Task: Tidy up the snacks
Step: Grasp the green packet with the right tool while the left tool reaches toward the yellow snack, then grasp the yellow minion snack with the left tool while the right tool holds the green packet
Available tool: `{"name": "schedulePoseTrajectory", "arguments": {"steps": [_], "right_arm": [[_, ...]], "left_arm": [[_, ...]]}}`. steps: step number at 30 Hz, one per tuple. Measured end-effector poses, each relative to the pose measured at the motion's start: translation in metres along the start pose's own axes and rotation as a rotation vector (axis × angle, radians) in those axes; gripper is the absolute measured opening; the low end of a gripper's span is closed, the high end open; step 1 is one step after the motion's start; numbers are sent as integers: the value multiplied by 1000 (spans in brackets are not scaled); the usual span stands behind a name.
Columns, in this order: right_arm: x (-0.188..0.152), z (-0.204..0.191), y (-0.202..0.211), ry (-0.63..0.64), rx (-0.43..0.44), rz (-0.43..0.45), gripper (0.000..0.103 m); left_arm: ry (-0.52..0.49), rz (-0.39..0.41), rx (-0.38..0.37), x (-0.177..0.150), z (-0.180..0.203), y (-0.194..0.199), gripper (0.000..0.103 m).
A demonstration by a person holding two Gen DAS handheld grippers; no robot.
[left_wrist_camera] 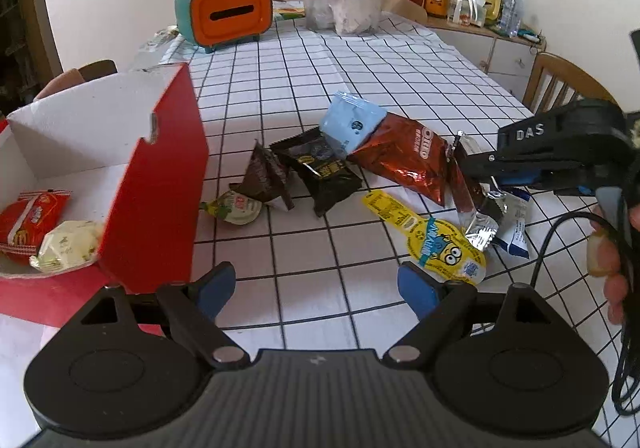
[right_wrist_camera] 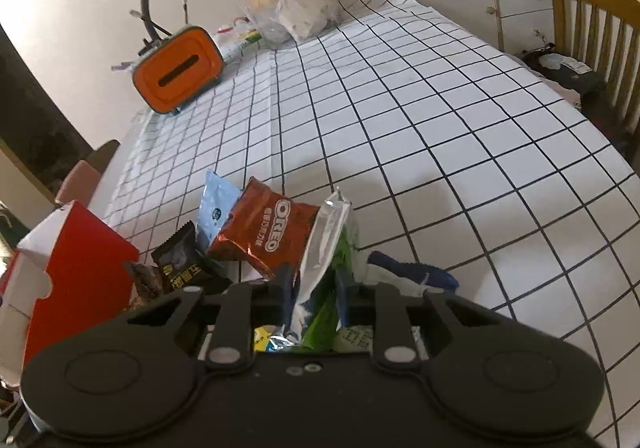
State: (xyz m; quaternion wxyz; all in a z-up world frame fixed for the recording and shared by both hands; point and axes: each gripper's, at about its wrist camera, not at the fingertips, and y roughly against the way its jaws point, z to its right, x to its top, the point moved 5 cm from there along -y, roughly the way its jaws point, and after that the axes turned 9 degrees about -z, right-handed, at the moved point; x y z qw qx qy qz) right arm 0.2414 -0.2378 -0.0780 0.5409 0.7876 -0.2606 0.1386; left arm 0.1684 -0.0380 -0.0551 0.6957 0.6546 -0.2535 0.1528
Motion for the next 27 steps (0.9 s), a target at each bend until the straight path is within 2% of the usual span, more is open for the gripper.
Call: {"name": "schedulePoseTrajectory", "arguments": {"steps": [8,15,21,27], "right_arm": [[0,19,25,9,78,48,17],[-3,40,44,6,126,71,17],[-11,53,51,20,144,65,17],[-14,60,56,28,153,71,17]], "left_arm": [[31,-41,12,22,30,-19,89],[123,-147,12,34,54,-56,89],[210,-178,22,39,63,-71,89],[229,-187,71,39,71,-79,89]]}}
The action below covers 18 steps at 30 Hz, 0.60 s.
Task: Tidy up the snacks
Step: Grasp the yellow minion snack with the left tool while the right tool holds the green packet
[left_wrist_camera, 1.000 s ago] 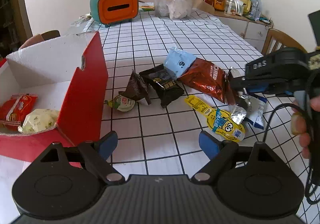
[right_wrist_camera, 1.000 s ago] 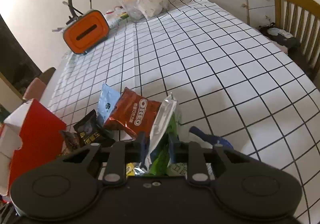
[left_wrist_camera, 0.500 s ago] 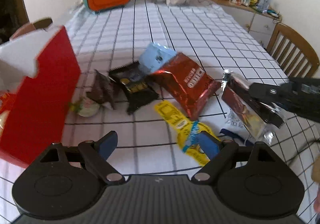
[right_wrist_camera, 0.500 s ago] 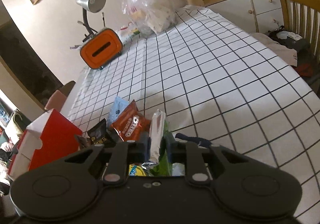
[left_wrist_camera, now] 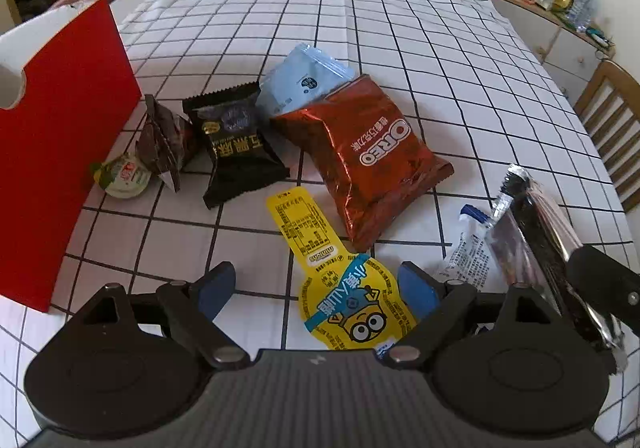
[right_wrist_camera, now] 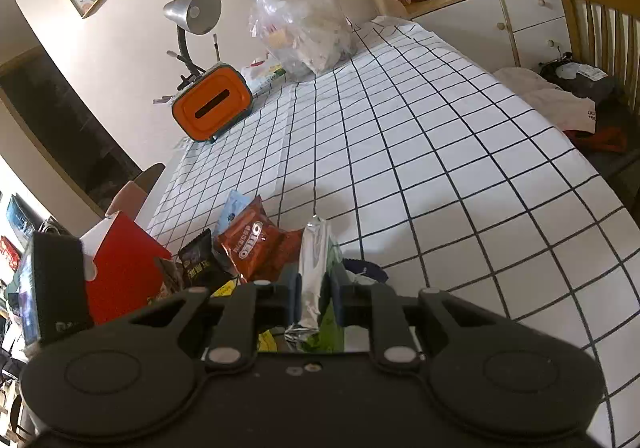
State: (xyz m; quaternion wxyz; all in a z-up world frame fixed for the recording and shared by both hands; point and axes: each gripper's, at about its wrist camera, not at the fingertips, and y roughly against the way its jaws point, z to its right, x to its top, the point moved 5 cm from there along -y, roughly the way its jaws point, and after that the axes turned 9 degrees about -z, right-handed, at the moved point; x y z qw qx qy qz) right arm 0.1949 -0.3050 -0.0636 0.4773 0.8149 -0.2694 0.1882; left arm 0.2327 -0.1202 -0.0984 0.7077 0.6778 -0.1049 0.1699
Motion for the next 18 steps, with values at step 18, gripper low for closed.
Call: {"name": "schedulePoseTrajectory", "arguments": {"steps": [18], "right_arm": [[-5,1,10,8,-18,18,17]], "left_arm": [[-48,44,-29,-10,-4,11,51]]}}
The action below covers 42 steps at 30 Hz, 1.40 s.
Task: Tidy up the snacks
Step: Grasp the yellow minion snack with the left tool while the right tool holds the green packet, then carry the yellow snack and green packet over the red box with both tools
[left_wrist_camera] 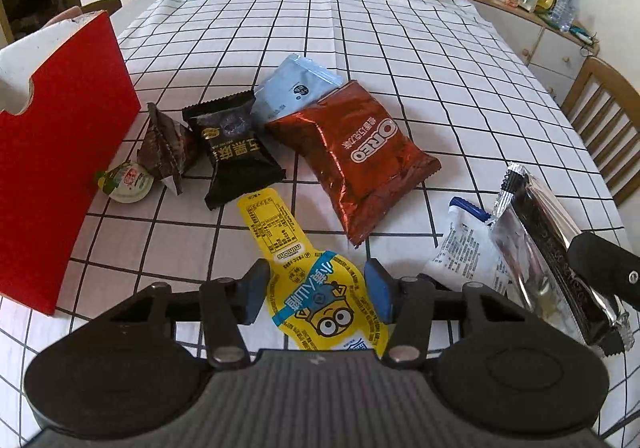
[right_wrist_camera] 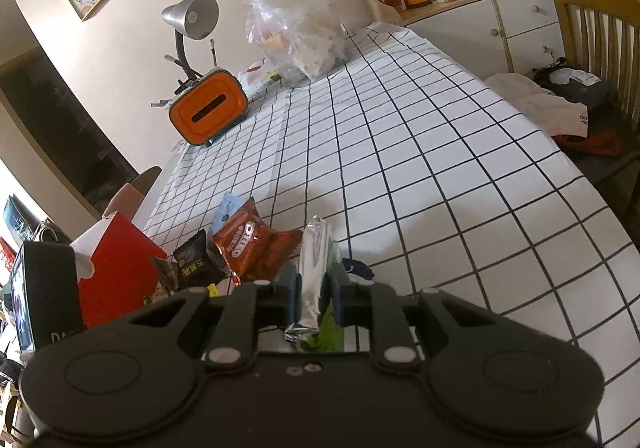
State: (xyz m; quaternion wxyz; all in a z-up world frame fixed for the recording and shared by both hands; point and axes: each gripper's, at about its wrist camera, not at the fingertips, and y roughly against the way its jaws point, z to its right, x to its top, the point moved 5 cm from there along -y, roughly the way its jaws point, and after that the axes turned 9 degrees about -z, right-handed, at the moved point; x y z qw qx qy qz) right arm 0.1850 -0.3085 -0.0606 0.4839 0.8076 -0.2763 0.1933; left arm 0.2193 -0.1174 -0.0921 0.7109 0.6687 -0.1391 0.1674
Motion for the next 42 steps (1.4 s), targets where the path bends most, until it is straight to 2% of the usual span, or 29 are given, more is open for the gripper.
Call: {"name": "schedulePoseTrajectory", "arguments": {"steps": [18,26,33,42], "right_arm": [[-10,-49,19,75,-10,21,17],[-12,-82,29,122,8,42,17],[-8,-113,33,158,25,55,17],[3,-164,29,218,57,70,17]], "left_arm": [[-4,14,-41,-12,-48,27,51],[-27,55,-54,-11,-67,56,51],[-42,96,-74,-1,-83,92,51],[-35,170,-35,24,-115,133,51]]}}
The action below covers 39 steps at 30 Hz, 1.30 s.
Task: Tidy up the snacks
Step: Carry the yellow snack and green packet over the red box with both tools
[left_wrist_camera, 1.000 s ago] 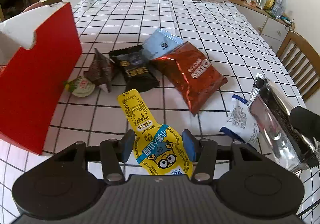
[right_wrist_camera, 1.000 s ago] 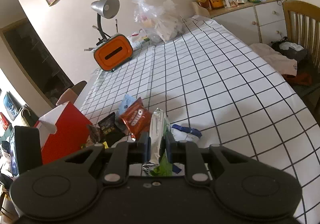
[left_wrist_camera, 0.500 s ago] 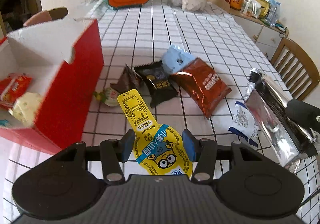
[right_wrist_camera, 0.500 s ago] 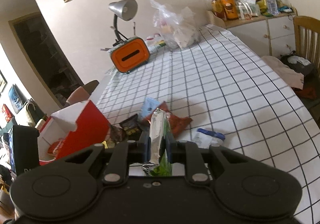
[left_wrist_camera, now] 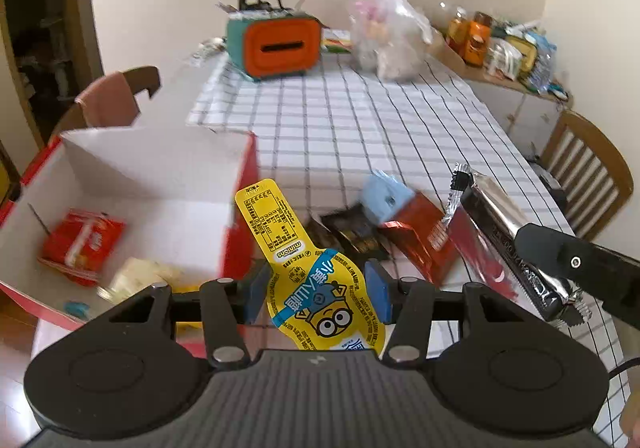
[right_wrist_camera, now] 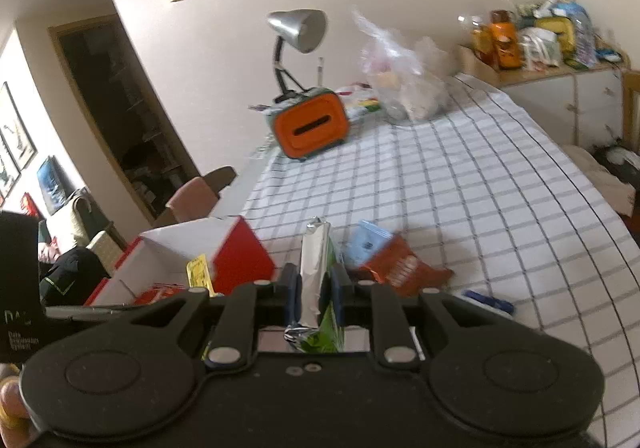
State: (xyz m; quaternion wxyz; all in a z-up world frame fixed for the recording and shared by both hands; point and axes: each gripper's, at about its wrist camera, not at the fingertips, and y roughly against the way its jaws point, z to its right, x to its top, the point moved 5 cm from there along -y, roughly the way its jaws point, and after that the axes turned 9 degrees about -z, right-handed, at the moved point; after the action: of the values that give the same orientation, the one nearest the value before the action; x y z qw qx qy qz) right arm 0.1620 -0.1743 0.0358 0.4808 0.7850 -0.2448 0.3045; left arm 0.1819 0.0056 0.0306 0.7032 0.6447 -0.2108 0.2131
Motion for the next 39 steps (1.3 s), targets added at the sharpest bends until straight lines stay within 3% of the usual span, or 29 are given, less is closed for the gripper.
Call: {"name": "schedulePoseTrajectory", "arguments": {"steps": [13,24,31,39], "right_arm": [[24,-82,-42,82,75,-18,17],[20,-143,-94,128,121,-90,17],[13,-164,-132,129,103,-138,17],[-1,-173,-175,141,73,-208,17]], "left_arm": [[42,19,81,33,-83,13,51],[113,-2,160,34,-162,8,51],[157,-33,218,32,-207,-7,51],[134,-80,271,25,-230,-33,51]]}}
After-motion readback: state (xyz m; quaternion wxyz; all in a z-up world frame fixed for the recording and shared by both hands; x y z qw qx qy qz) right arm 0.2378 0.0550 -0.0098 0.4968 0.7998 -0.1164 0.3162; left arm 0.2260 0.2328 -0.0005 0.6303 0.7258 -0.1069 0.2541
